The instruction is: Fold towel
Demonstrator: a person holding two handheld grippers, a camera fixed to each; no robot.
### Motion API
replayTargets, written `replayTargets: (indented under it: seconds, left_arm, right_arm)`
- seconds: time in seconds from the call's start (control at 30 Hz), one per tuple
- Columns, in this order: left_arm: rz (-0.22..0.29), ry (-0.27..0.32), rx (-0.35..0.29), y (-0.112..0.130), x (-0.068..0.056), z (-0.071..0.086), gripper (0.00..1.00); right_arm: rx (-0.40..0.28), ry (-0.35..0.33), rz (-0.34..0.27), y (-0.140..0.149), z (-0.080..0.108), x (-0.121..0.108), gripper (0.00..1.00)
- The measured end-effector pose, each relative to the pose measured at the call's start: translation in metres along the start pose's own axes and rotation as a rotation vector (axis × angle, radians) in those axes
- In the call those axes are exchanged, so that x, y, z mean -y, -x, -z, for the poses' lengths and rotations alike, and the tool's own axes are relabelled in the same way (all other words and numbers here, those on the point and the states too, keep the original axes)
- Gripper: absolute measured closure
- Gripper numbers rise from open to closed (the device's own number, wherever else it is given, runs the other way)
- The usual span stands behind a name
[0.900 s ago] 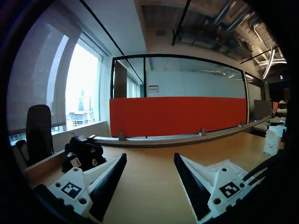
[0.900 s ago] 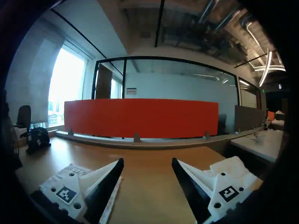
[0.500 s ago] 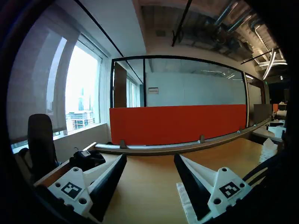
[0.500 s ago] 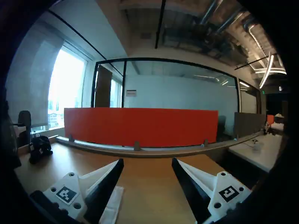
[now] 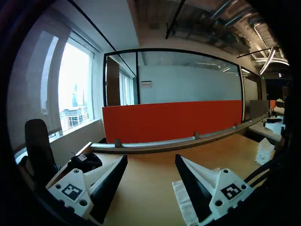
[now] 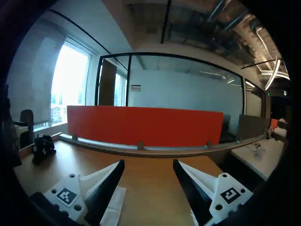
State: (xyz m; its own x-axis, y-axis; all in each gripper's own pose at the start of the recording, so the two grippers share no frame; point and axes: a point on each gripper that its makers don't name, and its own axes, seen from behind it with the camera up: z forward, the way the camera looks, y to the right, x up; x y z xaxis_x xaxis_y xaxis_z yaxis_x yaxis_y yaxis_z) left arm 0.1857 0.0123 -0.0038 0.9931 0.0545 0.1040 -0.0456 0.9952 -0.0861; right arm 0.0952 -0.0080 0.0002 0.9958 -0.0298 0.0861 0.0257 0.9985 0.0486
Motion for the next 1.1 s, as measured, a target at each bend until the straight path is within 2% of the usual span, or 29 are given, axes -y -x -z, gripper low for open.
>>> replayTargets:
  seconds: [0.17,0.37,0.57,0.87,0.97,1.1]
  left_arm:
    - [-0.023,0.059,0.042,0.000,-0.013,0.000,0.06]
    - [-0.046,0.138,0.082,0.004,-0.031,0.001,0.06]
    - [-0.039,0.202,0.119,0.013,-0.048,0.001,0.06]
    - [-0.048,0.337,0.191,0.032,-0.076,0.004,0.06]
    - [-0.051,0.372,0.207,0.036,-0.082,0.006,0.06]
    - [-0.057,0.397,0.226,0.042,-0.084,0.006,0.06]
  right_arm:
    - [0.044,-0.071,0.026,0.001,0.002,0.009,0.00]
    - [0.080,-0.176,0.094,0.006,0.007,0.029,0.00]
    - [0.116,-0.258,0.125,0.009,0.012,0.044,0.00]
    - [0.215,-0.401,0.179,0.026,0.020,0.067,0.00]
    - [0.231,-0.425,0.180,0.027,0.020,0.072,0.00]
    - [0.251,-0.463,0.185,0.032,0.021,0.079,0.00]
